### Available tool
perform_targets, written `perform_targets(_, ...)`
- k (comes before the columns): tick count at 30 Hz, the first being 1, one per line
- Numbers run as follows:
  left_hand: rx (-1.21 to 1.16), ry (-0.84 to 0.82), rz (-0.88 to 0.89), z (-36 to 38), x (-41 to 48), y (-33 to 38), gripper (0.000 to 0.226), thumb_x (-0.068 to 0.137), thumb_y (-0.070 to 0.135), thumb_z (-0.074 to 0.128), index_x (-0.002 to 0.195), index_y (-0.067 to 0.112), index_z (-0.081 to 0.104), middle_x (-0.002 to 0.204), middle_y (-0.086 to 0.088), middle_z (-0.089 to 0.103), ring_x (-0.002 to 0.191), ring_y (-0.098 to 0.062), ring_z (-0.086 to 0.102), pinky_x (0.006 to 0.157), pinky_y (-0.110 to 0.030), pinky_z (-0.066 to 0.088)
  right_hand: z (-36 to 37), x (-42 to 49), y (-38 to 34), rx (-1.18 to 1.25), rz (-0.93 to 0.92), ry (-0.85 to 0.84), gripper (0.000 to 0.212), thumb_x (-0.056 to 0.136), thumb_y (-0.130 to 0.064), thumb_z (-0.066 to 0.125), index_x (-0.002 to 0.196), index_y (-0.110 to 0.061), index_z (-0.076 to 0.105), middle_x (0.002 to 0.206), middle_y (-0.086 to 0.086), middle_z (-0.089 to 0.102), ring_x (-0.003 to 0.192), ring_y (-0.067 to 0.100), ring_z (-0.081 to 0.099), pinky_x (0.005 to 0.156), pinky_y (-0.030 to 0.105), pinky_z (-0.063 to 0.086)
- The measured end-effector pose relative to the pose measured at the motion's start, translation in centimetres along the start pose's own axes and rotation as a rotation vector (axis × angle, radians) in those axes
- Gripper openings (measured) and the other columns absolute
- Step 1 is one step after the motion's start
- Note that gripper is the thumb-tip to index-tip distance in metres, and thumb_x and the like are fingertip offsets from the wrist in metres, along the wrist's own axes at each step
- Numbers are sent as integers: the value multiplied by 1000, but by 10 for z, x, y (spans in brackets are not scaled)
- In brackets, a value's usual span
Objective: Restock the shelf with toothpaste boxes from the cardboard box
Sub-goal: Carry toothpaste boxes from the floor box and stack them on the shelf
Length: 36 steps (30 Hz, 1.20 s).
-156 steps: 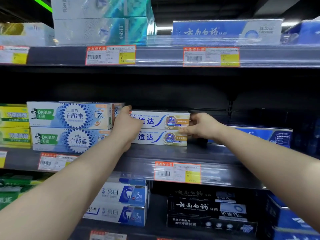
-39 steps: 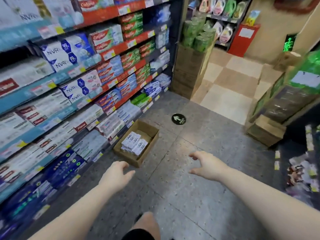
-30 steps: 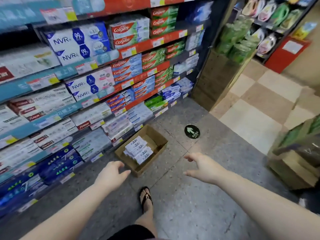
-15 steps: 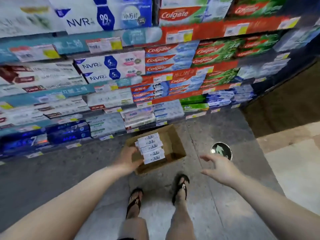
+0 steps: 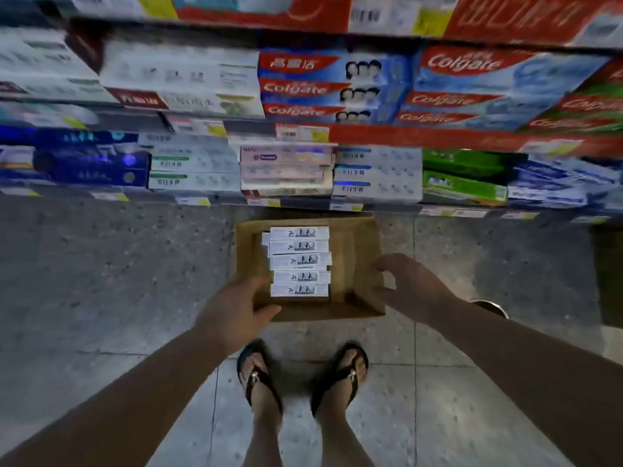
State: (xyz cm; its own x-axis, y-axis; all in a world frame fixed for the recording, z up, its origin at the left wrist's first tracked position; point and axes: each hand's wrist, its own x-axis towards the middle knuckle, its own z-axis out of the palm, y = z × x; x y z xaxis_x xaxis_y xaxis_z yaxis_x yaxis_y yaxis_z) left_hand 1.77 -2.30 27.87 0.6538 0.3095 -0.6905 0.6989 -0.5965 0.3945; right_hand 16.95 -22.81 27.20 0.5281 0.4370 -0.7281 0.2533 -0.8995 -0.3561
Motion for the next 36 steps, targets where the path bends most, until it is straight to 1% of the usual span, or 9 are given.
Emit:
perform_targets(4, -6, 52, -16, 42, 57, -33, 53, 82, 31, 66, 130, 17, 48, 130, -8, 54, 116, -23, 52, 93, -31, 42, 50, 72, 14, 33, -20, -21, 48, 82, -23, 62, 128, -23, 48, 139, 6, 46, 123, 26, 47, 105, 39, 40)
perform_targets(7, 35, 54, -33, 72, 99, -58, 57, 82, 33, 66, 133, 18, 44, 133, -10, 50, 119, -26, 50, 95, -34, 42, 85, 116, 27, -16, -26, 8, 49, 81, -27, 62, 127, -27, 45, 137, 3, 46, 120, 24, 48, 98, 36, 44)
perform_targets(10, 43, 57, -18, 100, 138, -81, 62, 80, 34, 67, 134, 19, 42, 135, -11, 47, 119, -27, 49, 97, -37, 42, 116, 156, 39, 1, -44, 29, 54, 81, -26, 65, 130, -25, 43, 142, 3, 39, 126, 24, 43, 98, 32, 38)
perform_targets(14, 69, 81, 1, 133, 182, -101, 65, 79, 36, 68, 136, 20, 40, 140, -9, 42, 123, -28, 46, 99, -38, 40, 155, 200, 55, -6, -50, 39, 59, 81, -25, 66, 134, -24, 39, 149, 2, 30, 133, 24, 35, 106, 35, 34)
perform_targets(23, 100, 123, 80, 160, 254, -122, 77, 76, 34, 71, 141, 24, 31, 151, 1, 27, 137, -25, 23, 110, -41, 27, 206, 268, 87, 7, -143, 146, 74, 76, -26, 71, 138, -18, 32, 143, 7, 31, 130, 27, 37, 103, 38, 36)
perform_targets(28, 19, 138, 113, 159, 282, -132, 73, 76, 29, 72, 140, 25, 35, 152, 3, 25, 139, -23, 22, 112, -37, 23, 221, 276, 97, 56, -178, 161, 67, 76, -22, 71, 133, -18, 37, 139, 5, 35, 124, 22, 44, 100, 34, 40)
perform_targets(31, -40, 178, 142, 158, 293, -134, 66, 79, 22, 70, 137, 22, 40, 149, 1, 25, 136, -20, 28, 109, -27, 26, 230, 278, 102, 51, -188, 163, 66, 76, -23, 71, 132, -15, 38, 137, 7, 38, 122, 24, 46, 100, 37, 43)
perform_targets(33, -51, 204, 137, 158, 297, -133, 63, 81, 19, 68, 137, 19, 39, 147, -2, 25, 134, -19, 31, 106, -22, 29, 232, 280, 102, 92, -179, 170, 61, 79, -23, 68, 133, -17, 40, 137, 5, 41, 121, 23, 48, 96, 33, 43)
perform_targets(36, -23, 227, 122, 157, 301, -131, 63, 83, 21, 66, 139, 17, 37, 146, -5, 23, 131, -24, 36, 109, -30, 35, 227, 273, 107, 161, -135, 167, 50, 83, -20, 64, 130, -20, 46, 134, 3, 48, 117, 20, 51, 88, 24, 41)
